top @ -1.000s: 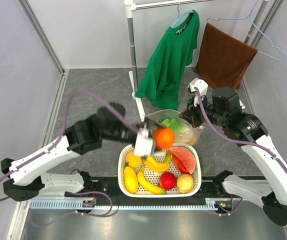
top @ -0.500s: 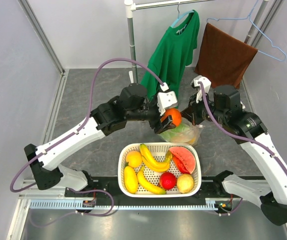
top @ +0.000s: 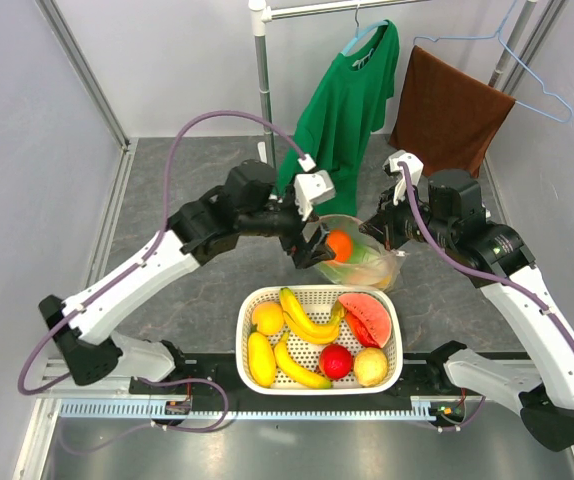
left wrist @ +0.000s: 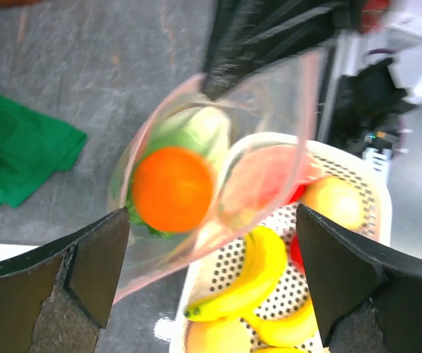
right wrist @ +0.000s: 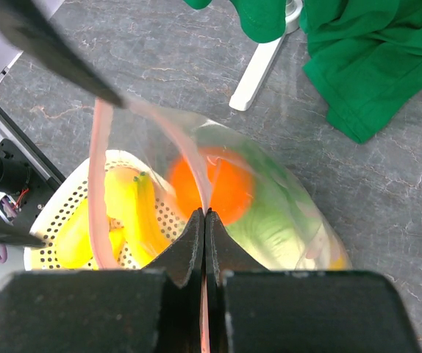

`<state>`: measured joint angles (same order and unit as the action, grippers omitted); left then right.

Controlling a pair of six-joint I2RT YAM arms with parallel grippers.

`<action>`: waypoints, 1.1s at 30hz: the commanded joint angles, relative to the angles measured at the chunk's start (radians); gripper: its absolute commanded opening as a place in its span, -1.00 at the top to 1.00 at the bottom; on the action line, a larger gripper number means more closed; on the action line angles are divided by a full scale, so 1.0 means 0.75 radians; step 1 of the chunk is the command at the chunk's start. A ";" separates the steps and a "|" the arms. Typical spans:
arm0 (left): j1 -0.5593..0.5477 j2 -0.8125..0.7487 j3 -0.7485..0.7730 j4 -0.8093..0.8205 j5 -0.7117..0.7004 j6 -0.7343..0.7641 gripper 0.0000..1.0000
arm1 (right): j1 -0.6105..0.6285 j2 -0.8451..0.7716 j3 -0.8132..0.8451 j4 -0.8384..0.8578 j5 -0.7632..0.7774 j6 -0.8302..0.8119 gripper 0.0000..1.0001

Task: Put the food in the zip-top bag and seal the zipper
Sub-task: Place the fake fruit in the zipper food storage bag, then pick up the fake fruit from the bin.

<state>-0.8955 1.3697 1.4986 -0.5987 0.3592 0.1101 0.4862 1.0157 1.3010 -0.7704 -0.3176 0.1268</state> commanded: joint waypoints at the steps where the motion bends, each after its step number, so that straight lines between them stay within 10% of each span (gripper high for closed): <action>1: 0.012 -0.169 -0.049 0.042 0.253 0.002 -0.99 | -0.006 -0.004 0.022 0.050 -0.024 0.003 1.00; 6: -0.008 -0.280 -0.204 0.031 0.547 0.272 -1.00 | -0.008 0.000 0.020 0.052 -0.035 -0.001 1.00; 13: -0.425 -0.233 -0.421 -0.093 0.364 0.859 -0.85 | -0.014 0.006 0.024 0.043 -0.043 0.001 1.00; 21: -0.489 -0.078 -0.671 0.043 0.354 1.413 -0.76 | -0.018 -0.002 0.010 0.033 -0.063 -0.001 1.00; 33: -0.516 0.225 -0.628 0.191 0.405 1.624 -1.00 | -0.024 -0.017 -0.021 0.031 -0.096 0.009 1.00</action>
<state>-1.2594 1.4982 0.9848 -0.5415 0.6292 1.2209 0.4728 1.0218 1.2945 -0.7712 -0.3656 0.1268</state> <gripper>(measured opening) 0.995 0.007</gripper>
